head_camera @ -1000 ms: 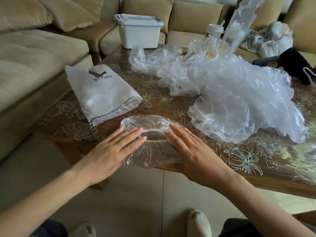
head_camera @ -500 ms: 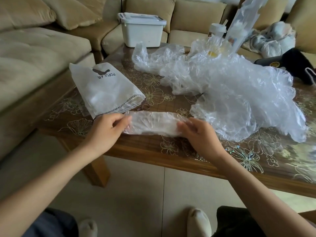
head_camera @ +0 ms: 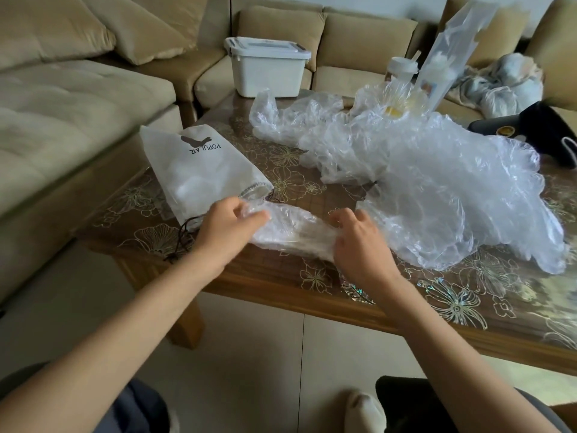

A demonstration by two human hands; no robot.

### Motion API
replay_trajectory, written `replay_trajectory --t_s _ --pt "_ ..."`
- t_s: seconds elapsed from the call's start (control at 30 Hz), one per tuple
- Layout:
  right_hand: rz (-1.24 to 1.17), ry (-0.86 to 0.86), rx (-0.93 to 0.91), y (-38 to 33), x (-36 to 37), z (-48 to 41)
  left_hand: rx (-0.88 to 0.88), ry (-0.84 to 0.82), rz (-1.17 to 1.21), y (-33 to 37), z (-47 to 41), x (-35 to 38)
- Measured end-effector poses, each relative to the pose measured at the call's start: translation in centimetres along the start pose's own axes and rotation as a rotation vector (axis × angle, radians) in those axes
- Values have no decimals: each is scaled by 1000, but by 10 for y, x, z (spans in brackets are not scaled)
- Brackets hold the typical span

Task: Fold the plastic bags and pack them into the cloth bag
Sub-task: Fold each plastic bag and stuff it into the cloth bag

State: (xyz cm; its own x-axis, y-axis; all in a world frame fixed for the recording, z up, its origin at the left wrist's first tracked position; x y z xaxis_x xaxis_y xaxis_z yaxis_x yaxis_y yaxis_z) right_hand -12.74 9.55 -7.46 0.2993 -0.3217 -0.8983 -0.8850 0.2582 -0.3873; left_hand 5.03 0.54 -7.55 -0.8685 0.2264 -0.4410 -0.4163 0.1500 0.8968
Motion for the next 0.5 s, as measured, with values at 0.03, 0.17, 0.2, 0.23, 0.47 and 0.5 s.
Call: replay_trajectory --t_s 0.03,0.17,0.2,0.23,0.47,0.5 --pt "-83 9 -15 0 -9 0 -83 -92 228 2 2 -1" --pt "-739 49 -99 -18 -55 7 -212 -514 605 18 15 5" --pt "-861 -40 -120 -26 -56 10 -189 -595 542 22 21 7" --pt "-917 -191 -123 -33 -49 14 -160 -679 477 25 26 10" --pt "-653 -962 -157 -48 9 41 -121 -808 340 19 28 6" --pt "-634 -1006 -153 -45 13 43 -117 -801 356 18 25 1"
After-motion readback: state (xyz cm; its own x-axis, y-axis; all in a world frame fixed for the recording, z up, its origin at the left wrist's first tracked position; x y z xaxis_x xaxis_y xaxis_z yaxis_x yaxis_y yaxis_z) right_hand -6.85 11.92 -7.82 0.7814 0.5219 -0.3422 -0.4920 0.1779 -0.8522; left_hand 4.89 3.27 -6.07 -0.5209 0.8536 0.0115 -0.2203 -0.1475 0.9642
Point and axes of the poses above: each hand's wrist, its own z-axis away from the middle knuckle, its own x-axis out of the palm, y = z × x, the point moved 6 cm from there along -z, towards the middle knuckle, and after that the axes turned 2 degrees about -z, right-handed, at the moved point
